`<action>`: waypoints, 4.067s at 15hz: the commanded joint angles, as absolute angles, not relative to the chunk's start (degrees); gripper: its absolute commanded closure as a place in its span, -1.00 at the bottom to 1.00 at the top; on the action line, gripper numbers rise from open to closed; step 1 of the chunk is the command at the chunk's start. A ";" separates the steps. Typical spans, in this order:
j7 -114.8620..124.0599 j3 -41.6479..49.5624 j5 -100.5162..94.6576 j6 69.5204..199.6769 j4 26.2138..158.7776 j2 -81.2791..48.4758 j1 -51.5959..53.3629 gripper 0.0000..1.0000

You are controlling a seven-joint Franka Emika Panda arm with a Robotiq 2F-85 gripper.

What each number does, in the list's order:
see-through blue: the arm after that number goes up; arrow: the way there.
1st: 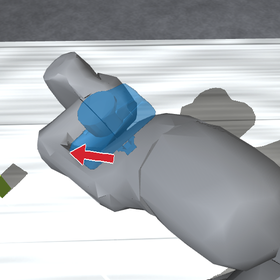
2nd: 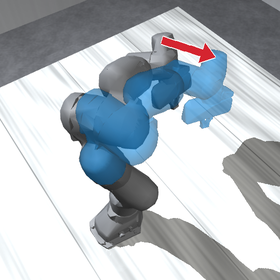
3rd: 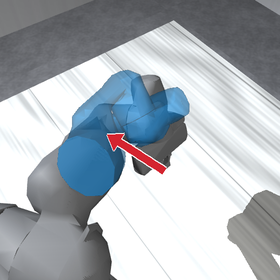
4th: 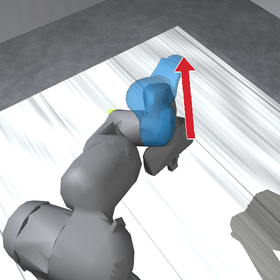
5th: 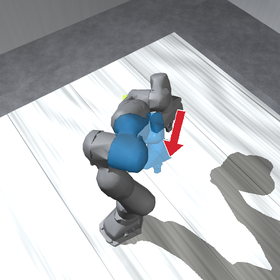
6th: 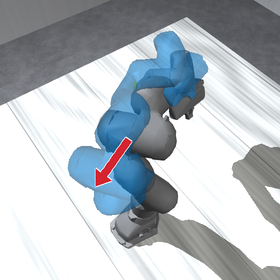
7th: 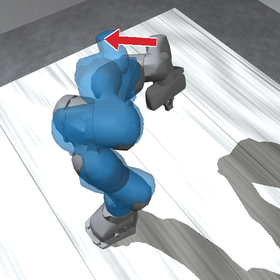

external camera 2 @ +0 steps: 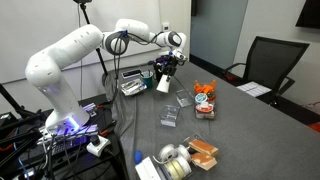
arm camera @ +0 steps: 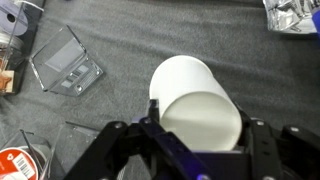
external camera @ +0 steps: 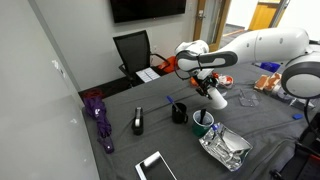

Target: Flip the upside down positioned cups upright

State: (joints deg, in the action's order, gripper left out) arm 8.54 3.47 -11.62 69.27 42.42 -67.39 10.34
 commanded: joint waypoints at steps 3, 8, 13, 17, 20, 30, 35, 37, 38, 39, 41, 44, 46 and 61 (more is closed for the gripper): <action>15.55 4.55 -14.36 71.19 59.69 -59.84 13.19 0.17; 22.00 4.44 -17.26 73.00 71.37 -55.58 14.23 0.17; 21.87 3.21 -17.25 81.77 81.08 -50.32 12.29 -0.87; 19.25 2.38 -16.32 92.15 89.04 -44.33 10.27 -1.00; 17.37 1.99 -15.92 98.00 92.85 -41.09 9.51 -1.00; -1.94 0.72 -19.29 118.08 105.04 -30.79 6.72 -1.00; -17.04 -2.50 -16.31 121.58 105.69 -28.26 3.22 -1.00; -21.57 -4.19 -13.36 125.60 106.80 -27.35 1.41 -1.00; -23.79 -5.02 -11.62 127.72 107.26 -27.10 0.52 -1.00; -26.04 -5.82 -9.87 129.99 107.71 -26.81 -0.37 -1.00; -22.26 -4.03 -11.95 126.26 103.99 -29.36 1.79 -1.00; -21.86 -3.99 -12.05 126.16 103.98 -29.40 1.91 -1.00; -21.85 -3.99 -12.05 126.16 103.98 -29.40 1.92 -1.00; -39.70 -7.00 -10.30 138.66 109.66 -33.89 -6.65 -1.00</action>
State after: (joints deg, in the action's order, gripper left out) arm -34.38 -4.30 -13.87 136.69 107.75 -34.03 -3.01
